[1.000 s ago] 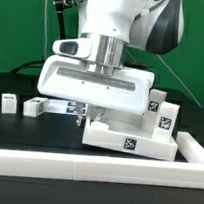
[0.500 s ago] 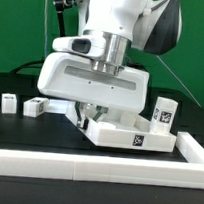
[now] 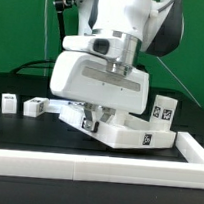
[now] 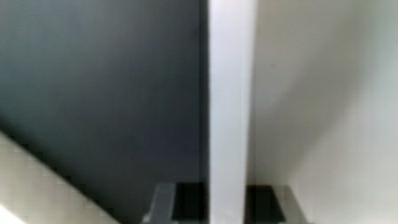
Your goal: Assemble square table
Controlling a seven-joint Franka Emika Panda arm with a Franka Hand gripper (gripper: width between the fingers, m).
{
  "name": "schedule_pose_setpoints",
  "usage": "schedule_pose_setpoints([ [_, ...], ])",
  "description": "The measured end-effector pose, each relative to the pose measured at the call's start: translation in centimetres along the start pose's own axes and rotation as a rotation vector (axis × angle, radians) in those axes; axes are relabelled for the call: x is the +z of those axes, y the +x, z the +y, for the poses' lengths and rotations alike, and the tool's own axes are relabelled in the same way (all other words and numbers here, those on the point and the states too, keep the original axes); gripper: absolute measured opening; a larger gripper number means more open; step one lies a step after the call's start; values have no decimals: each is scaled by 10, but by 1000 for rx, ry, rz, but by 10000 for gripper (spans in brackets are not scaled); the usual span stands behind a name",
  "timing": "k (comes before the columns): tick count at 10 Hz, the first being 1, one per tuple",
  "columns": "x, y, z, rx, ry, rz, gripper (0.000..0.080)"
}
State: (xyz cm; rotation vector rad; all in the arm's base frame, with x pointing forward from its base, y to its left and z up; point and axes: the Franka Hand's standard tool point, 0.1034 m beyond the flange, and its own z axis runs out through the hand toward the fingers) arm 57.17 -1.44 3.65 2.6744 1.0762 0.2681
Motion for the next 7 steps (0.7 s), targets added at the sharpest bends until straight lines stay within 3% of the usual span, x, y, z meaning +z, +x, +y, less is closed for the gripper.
schedule_pose_setpoints([
  [4, -1, 0, 3, -161, -5, 0, 74],
  [7, -3, 27, -2, -403, -19, 5, 74],
])
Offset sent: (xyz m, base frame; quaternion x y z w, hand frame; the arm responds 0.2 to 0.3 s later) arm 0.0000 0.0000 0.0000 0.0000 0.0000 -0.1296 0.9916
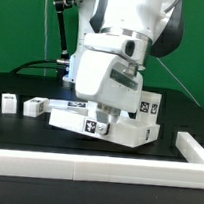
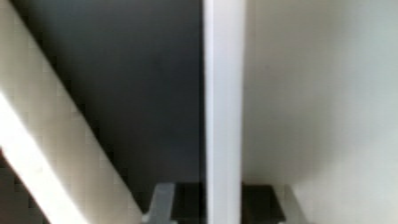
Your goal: Assemble square table
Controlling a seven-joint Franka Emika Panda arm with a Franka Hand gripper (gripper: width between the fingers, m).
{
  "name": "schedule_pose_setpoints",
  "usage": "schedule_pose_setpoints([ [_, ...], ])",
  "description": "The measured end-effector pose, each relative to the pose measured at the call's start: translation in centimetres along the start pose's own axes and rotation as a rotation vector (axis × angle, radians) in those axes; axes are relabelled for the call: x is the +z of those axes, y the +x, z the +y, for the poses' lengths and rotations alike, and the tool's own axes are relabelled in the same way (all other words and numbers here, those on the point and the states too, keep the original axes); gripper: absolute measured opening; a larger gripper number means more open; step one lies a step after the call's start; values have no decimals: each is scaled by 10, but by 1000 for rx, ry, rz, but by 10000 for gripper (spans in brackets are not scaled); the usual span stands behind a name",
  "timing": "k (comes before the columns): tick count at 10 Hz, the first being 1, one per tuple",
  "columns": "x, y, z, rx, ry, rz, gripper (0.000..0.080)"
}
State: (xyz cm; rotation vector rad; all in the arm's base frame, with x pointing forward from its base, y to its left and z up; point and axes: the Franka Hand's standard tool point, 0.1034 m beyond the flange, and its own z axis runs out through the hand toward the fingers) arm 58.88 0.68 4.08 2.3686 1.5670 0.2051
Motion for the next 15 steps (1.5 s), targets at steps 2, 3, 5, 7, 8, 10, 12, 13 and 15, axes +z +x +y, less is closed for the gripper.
schedule_pose_setpoints([
  [2, -1, 29, 3, -151, 16, -16, 73],
  [3, -1, 28, 4, -215, 11, -15, 73],
  [5, 1, 25, 4, -324, 10, -23, 73],
  [7, 0, 29, 3, -416, 24, -37, 72],
  [8, -2, 37, 6, -432, 25, -35, 69],
  [10, 4, 55, 13, -413, 30, -41, 67],
  [12, 7, 71, 15, -386, 31, -41, 67],
  [13, 8, 78, 17, -365, 36, -47, 67],
  [15, 5, 93, 18, -328, 44, -56, 67],
])
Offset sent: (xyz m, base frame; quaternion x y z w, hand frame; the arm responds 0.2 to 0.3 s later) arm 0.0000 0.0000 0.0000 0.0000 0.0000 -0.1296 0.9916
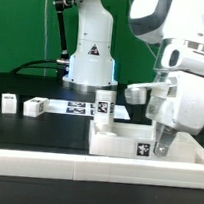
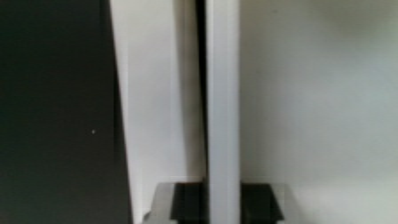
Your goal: Assemble square table
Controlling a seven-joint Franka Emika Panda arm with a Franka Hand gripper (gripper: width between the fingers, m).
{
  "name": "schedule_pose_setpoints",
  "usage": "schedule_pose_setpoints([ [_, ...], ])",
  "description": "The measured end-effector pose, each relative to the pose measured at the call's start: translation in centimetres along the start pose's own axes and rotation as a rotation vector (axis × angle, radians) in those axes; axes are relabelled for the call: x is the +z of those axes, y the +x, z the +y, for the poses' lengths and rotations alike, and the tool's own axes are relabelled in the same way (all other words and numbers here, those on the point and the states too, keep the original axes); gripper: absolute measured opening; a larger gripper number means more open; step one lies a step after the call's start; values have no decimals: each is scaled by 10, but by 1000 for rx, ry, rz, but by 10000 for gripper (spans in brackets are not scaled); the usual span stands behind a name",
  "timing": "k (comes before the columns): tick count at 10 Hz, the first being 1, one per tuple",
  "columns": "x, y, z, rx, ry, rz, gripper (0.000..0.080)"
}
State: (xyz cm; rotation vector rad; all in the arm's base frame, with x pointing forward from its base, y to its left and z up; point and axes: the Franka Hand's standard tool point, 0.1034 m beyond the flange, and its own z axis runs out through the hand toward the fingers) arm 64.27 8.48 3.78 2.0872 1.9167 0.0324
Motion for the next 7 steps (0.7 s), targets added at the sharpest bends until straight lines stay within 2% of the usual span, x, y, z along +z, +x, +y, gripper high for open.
schedule_pose_setpoints([
  [1, 0, 1, 0, 3, 9, -7, 67],
  [3, 0, -2, 0, 7, 12, -10, 67],
  [4, 1, -2, 0, 9, 12, -10, 128],
  [5, 1, -3, 0, 9, 13, -10, 318],
  [6, 0, -4, 1, 11, 12, -11, 318],
  [7, -5, -10, 5, 19, 8, -14, 465],
])
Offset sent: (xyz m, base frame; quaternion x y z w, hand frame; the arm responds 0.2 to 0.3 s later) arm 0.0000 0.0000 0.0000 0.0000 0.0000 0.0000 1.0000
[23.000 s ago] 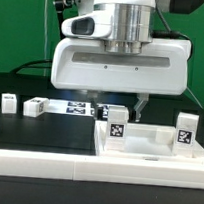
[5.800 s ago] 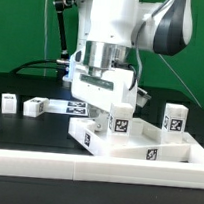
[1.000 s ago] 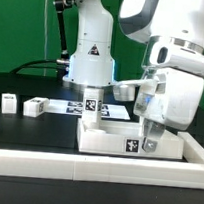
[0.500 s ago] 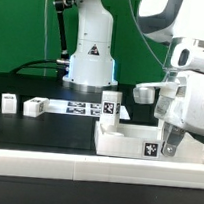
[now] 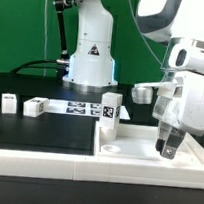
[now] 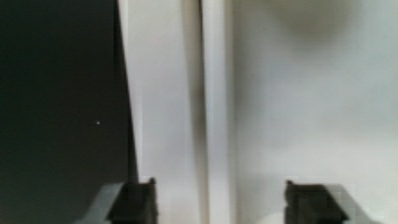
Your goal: Assemble square table
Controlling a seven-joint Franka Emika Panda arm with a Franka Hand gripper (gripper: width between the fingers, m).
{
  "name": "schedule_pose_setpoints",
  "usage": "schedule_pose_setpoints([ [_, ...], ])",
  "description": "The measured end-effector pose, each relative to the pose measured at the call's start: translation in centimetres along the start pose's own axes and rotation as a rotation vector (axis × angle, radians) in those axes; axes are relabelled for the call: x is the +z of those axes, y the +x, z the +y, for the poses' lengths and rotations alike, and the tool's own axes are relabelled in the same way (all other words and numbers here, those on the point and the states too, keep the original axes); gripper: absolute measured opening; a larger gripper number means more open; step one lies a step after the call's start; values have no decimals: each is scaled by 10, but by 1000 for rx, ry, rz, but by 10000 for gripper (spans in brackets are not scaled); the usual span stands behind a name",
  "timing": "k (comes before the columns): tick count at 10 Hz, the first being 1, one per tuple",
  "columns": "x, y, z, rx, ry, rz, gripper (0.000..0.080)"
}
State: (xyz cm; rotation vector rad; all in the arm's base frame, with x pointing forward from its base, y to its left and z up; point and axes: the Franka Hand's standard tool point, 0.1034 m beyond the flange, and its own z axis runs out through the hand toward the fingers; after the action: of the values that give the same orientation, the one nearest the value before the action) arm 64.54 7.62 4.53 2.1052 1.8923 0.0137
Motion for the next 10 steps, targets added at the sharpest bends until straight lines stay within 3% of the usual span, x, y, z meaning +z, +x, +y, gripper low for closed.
schedule_pose_setpoints([
  [1, -8, -7, 5, 10, -4, -4, 604],
  [3, -28, -23, 8, 34, -9, -5, 640],
  [5, -51, -50, -4, 69, -3, -3, 647],
  [7, -73, -96, -16, 77, 2, -4, 649],
  [9, -69, -130, -40, 91, 14, -2, 649],
  [10, -61, -153, -60, 91, 8, 8, 649],
])
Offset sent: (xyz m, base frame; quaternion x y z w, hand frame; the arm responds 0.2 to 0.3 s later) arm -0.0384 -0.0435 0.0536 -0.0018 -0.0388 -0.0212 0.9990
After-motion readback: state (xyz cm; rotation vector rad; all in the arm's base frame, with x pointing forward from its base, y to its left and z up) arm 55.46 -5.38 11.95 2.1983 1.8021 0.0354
